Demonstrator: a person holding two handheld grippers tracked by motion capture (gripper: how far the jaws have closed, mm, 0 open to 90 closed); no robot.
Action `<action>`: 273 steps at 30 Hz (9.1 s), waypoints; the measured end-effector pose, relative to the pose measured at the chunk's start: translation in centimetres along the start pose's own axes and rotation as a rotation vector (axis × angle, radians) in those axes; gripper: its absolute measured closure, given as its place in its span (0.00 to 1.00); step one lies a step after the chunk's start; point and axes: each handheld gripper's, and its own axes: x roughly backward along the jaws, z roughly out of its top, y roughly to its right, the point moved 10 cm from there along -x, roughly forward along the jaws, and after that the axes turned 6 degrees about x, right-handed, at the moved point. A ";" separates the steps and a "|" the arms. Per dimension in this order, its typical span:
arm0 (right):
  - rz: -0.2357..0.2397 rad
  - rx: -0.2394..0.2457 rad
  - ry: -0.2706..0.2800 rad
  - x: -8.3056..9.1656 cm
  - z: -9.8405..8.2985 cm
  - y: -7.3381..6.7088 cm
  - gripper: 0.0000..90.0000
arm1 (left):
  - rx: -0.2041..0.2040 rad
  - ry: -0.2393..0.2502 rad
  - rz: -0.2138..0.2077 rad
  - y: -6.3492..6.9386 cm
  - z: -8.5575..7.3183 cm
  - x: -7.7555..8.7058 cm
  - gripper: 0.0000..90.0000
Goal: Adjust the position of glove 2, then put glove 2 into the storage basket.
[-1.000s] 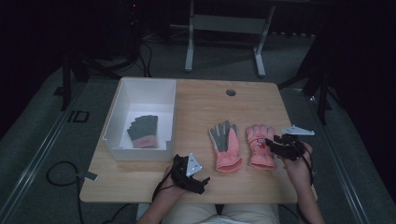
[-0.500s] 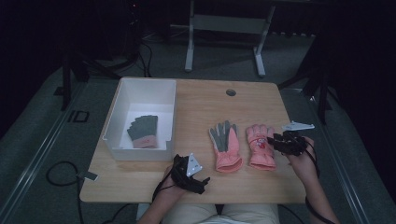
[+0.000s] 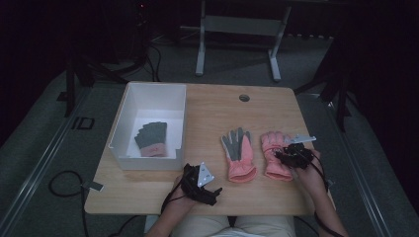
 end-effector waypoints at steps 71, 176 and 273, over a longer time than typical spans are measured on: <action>0.175 0.116 0.252 7.1 12.7 -9.4 0.99 | -0.002 0.000 0.001 0.1 0.0 0.0 0.01; 0.147 -0.034 0.168 0.3 8.8 -8.8 0.60 | 0.199 -0.058 -0.120 -4.4 12.6 -3.9 0.07; 0.376 -0.048 0.353 8.2 23.2 -13.0 0.80 | 0.212 -0.245 -0.180 -11.6 19.9 8.9 0.85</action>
